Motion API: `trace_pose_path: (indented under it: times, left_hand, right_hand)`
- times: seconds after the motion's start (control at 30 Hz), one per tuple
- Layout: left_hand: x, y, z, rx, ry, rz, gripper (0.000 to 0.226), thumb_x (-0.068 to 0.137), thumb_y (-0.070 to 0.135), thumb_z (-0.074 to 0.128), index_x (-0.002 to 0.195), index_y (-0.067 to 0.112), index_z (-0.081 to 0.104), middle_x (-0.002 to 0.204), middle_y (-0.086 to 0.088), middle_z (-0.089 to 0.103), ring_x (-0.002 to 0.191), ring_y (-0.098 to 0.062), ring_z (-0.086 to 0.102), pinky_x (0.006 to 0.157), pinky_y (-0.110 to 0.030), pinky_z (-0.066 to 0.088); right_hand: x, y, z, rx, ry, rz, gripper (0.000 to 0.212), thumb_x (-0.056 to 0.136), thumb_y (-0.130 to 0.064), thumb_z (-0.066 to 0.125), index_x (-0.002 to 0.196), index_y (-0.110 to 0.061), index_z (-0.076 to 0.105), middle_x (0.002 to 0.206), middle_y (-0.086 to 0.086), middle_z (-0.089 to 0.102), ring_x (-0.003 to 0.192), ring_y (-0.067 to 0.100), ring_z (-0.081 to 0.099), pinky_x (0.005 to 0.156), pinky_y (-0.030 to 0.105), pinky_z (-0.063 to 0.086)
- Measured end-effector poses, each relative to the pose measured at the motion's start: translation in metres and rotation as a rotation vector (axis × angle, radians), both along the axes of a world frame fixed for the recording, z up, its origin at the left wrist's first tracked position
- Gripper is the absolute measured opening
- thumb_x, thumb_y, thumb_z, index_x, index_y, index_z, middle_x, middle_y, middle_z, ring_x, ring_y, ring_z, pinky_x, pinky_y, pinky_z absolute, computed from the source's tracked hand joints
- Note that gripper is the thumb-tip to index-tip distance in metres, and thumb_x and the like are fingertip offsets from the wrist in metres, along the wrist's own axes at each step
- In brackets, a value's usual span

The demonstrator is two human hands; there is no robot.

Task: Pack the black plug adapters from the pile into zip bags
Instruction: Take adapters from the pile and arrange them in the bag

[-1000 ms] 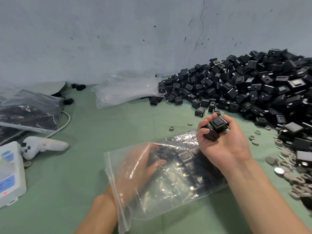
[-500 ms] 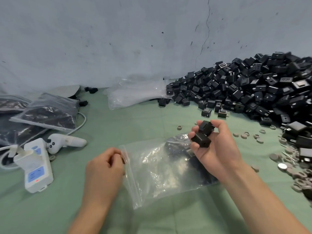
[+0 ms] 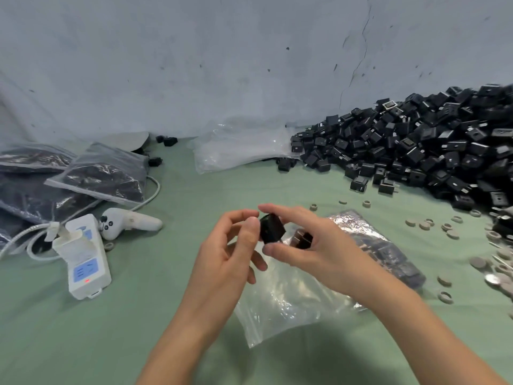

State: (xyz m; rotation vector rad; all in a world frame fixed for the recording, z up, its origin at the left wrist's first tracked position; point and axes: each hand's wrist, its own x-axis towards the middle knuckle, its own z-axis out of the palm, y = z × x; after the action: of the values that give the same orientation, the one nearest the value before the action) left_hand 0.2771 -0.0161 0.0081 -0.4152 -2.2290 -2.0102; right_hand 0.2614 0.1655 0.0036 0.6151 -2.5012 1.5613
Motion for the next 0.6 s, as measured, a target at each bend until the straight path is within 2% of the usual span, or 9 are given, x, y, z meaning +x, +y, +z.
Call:
trace_pose_path:
  times: [0.07, 0.13, 0.2, 0.27, 0.37, 0.43, 0.53, 0.6]
  left_hand:
    - [-0.002, -0.002, 0.0, -0.047, -0.02, -0.008, 0.021, 0.09, 0.051, 0.062, 0.106, 0.037, 0.064, 0.094, 0.004, 0.071, 0.066, -0.013, 0.063, 0.055, -0.022, 0.049]
    - [-0.002, -0.006, -0.001, -0.112, -0.028, -0.013, 0.026, 0.085, 0.051, 0.065, 0.11, 0.042, 0.061, 0.096, 0.009, 0.07, 0.065, -0.009, 0.061, 0.057, -0.021, 0.047]
    - [-0.002, -0.011, -0.001, -0.175, -0.016, -0.006, 0.026, 0.082, 0.051, 0.06, 0.108, 0.046, 0.062, 0.095, 0.012, 0.069, 0.066, -0.007, 0.059, 0.059, -0.019, 0.047]
    - [-0.001, -0.02, -0.001, -0.209, -0.012, 0.029, 0.025, 0.082, 0.047, 0.058, 0.105, 0.04, 0.066, 0.086, 0.013, 0.07, 0.062, -0.006, 0.057, 0.059, -0.015, 0.045]
    - [-0.007, -0.039, -0.005, -0.163, -0.058, 0.16, 0.009, 0.093, 0.024, 0.065, 0.101, 0.029, 0.066, 0.071, 0.01, 0.068, 0.054, -0.003, 0.055, 0.053, -0.014, 0.045]
    - [-0.009, -0.058, -0.011, -0.214, -0.083, 0.259, 0.018, 0.093, 0.012, 0.063, 0.102, 0.028, 0.065, 0.072, 0.01, 0.067, 0.053, 0.0, 0.055, 0.052, -0.009, 0.043]
    - [-0.003, -0.078, -0.021, -0.39, -0.115, 0.21, 0.027, 0.09, 0.01, 0.068, 0.105, 0.032, 0.067, 0.087, 0.011, 0.074, 0.068, 0.006, 0.062, 0.064, -0.004, 0.044]
    - [0.006, -0.077, -0.028, -0.425, -0.118, 0.08, 0.029, 0.089, 0.01, 0.07, 0.103, 0.035, 0.07, 0.095, 0.01, 0.076, 0.082, -0.002, 0.067, 0.073, -0.007, 0.047]
  right_hand:
    - [-0.002, -0.001, -0.001, 0.199, 0.124, -0.015, 0.059, 0.083, -0.059, 0.063, 0.137, -0.065, 0.04, 0.11, -0.024, 0.054, 0.074, 0.012, 0.059, 0.074, 0.033, 0.054]
    - [-0.002, -0.002, 0.0, 0.365, 0.242, -0.035, 0.064, 0.084, -0.061, 0.055, 0.142, -0.065, 0.028, 0.113, -0.028, 0.049, 0.077, 0.008, 0.059, 0.072, 0.03, 0.052]
    - [-0.003, -0.006, 0.0, 0.464, 0.332, -0.046, 0.069, 0.085, -0.06, 0.051, 0.145, -0.062, 0.018, 0.117, -0.029, 0.048, 0.076, 0.001, 0.057, 0.067, 0.022, 0.047]
    - [-0.003, -0.01, 0.0, 0.482, 0.349, -0.046, 0.071, 0.087, -0.058, 0.053, 0.147, -0.059, 0.015, 0.12, -0.029, 0.047, 0.076, -0.001, 0.055, 0.064, 0.016, 0.041]
    - [-0.003, -0.007, -0.001, 0.329, 0.279, -0.088, 0.059, 0.091, -0.048, 0.059, 0.145, -0.054, 0.035, 0.112, -0.027, 0.055, 0.077, 0.003, 0.058, 0.068, 0.013, 0.044]
    - [-0.003, 0.007, -0.002, 0.109, 0.23, -0.186, 0.047, 0.094, -0.033, 0.064, 0.138, -0.043, 0.05, 0.1, -0.019, 0.062, 0.065, 0.001, 0.059, 0.062, 0.009, 0.045]
    - [-0.005, 0.034, -0.006, 0.015, 0.207, -0.43, 0.027, 0.098, -0.024, 0.059, 0.124, -0.029, 0.064, 0.092, -0.013, 0.065, 0.06, -0.007, 0.057, 0.055, 0.005, 0.041]
    - [-0.007, 0.053, -0.011, 0.011, 0.162, -0.56, 0.021, 0.099, -0.022, 0.055, 0.117, -0.026, 0.067, 0.095, -0.009, 0.064, 0.063, -0.007, 0.056, 0.056, 0.006, 0.041]
